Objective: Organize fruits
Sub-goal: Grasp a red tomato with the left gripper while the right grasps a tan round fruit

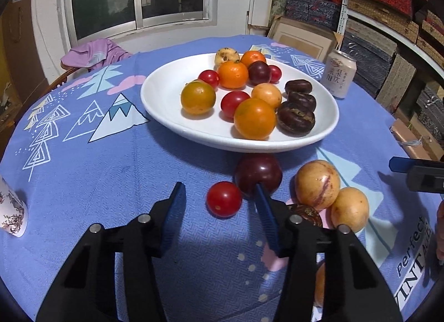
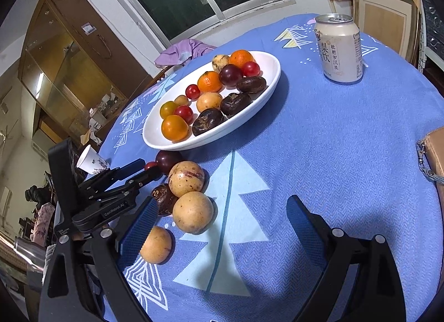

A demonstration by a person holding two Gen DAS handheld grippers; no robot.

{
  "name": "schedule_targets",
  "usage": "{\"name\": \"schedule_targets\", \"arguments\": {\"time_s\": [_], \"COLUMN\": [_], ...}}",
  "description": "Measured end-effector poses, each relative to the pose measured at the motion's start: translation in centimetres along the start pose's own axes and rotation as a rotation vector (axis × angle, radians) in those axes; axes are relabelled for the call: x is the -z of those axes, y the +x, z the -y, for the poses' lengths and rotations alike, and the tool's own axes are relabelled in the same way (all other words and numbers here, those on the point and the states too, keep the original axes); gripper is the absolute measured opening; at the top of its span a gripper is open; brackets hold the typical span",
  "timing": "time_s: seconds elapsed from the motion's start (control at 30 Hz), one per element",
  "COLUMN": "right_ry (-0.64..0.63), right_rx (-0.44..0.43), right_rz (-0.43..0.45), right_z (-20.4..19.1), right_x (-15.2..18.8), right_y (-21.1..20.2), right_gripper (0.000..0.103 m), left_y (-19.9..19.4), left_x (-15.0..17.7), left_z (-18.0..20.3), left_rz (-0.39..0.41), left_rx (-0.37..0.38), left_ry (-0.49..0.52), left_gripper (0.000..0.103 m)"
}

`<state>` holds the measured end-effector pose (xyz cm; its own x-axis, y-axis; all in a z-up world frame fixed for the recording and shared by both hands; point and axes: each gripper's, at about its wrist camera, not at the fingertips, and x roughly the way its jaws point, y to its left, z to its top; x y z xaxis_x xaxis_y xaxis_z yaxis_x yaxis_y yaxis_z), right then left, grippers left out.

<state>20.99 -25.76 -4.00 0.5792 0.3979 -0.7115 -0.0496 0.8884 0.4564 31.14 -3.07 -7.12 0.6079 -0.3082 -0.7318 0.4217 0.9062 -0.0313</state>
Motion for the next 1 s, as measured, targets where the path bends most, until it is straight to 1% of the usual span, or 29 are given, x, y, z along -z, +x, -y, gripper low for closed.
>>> {"name": "schedule_targets", "arguments": {"time_s": [0.03,0.13,0.23,0.33,0.4,0.47,0.6,0.7,0.73,0.77,0.87,0.93,1.0], "right_ry": [-0.001,-0.006,-0.007,-0.008,-0.012,-0.014,-0.018,-0.027,-0.036,-0.049,-0.122,-0.197,-0.261], "right_rx": [0.001,0.0,-0.001,-0.001,-0.001,0.0,0.005,0.01,0.012,0.015,0.033,0.05,0.075], "right_rz": [-0.001,-0.005,-0.005,-0.005,-0.006,-0.009,-0.015,-0.027,-0.031,-0.035,-0.056,-0.064,-0.066], "right_z": [0.0,-0.1,-0.2,-0.2,-0.3,-0.4,-0.4,-0.4,-0.4,-0.5,-1.4,-2.4,-3.2], "right_x": [0.0,0.1,0.1,0.1,0.1,0.2,0.2,0.3,0.3,0.4,0.9,1.3,1.7], "right_y": [0.0,0.1,0.0,0.0,0.0,0.0,0.1,0.4,0.6,0.8,1.5,1.8,2.1], "right_gripper": [0.095,0.095,0.095,0.095,0.095,0.095,0.095,0.095,0.095,0.095,0.095,0.092,0.088], "left_y": [0.0,0.0,0.1,0.1,0.1,0.2,0.2,0.3,0.3,0.2,-0.2,-0.6,-0.9], "left_x": [0.0,0.1,0.2,0.3,0.3,0.4,0.4,0.5,0.5,0.6,1.0,1.3,1.6], "left_z": [0.0,0.0,0.2,0.4,0.7,0.8,0.7,0.8,0.8,0.7,0.3,0.3,0.2], "left_rz": [-0.001,-0.005,-0.016,-0.017,-0.024,-0.028,-0.028,-0.031,-0.032,-0.032,-0.033,-0.029,-0.025], "left_rx": [0.006,0.037,0.038,0.049,0.06,0.055,0.058,0.038,0.026,0.021,0.016,-0.009,-0.018], "left_ry": [-0.001,0.008,0.025,0.035,0.049,0.057,0.053,0.054,0.051,0.04,0.004,-0.013,-0.033], "left_gripper": [0.05,0.041,0.04,0.035,0.035,0.035,0.035,0.031,0.026,0.025,0.025,0.025,0.025]}}
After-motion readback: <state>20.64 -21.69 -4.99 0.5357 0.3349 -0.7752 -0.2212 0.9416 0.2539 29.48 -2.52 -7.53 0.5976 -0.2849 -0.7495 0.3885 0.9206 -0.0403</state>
